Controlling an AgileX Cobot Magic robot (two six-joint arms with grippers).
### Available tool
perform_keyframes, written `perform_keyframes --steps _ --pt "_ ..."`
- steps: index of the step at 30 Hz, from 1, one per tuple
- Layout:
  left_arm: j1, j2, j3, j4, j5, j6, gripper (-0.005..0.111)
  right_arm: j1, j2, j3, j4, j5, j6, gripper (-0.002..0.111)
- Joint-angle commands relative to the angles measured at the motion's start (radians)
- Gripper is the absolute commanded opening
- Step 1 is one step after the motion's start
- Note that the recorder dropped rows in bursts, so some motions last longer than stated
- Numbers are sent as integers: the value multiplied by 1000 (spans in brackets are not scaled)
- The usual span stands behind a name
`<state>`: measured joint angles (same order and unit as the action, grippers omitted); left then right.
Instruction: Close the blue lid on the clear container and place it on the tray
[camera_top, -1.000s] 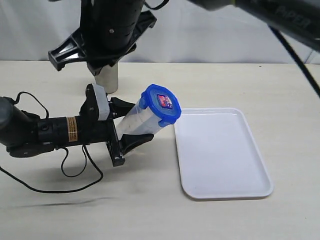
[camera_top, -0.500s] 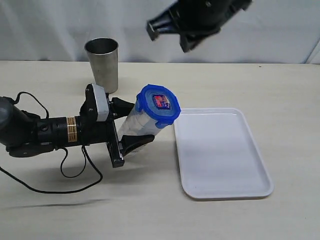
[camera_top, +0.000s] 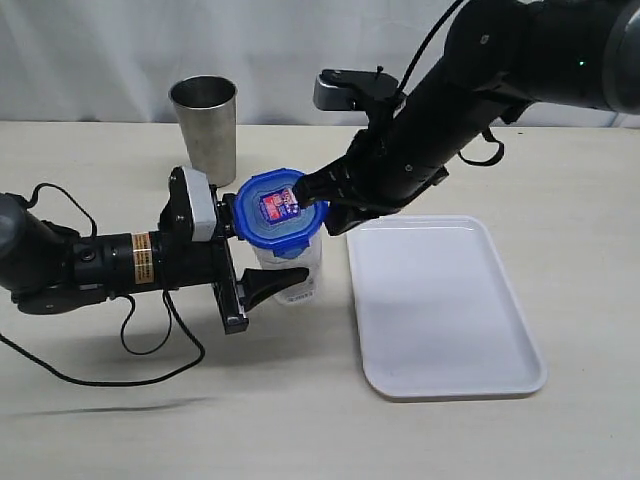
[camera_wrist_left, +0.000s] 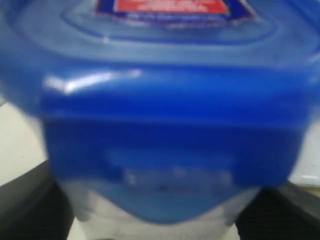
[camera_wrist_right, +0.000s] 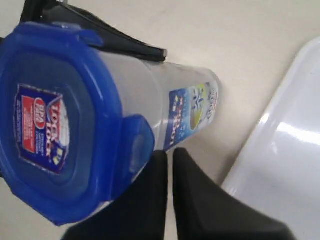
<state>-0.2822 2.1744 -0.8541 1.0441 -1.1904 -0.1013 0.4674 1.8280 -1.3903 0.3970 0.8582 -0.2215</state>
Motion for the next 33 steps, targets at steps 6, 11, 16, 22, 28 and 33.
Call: perform_keyframes --steps 6,11,16,22,28,33 --pt "-3 -4 -43 23 -31 -302 0 -64 -151 -4 -182 -17 75 5" --pt "-3 -4 -123 81 -31 -349 0 -86 -394 84 -204 -74 54 5" --pt "-12 -4 -189 118 42 -412 0 -81 -692 319 -187 -365 54 5" --pt "-47 -4 -259 127 159 -470 0 -81 -1145 703 -187 -758 57 5" --pt "-178 -4 -387 165 416 -479 0 -81 -1663 1082 -105 -984 57 5" --pt "-233 -13 -467 176 541 -477 0 -81 -1828 1282 -95 -1111 85 5"
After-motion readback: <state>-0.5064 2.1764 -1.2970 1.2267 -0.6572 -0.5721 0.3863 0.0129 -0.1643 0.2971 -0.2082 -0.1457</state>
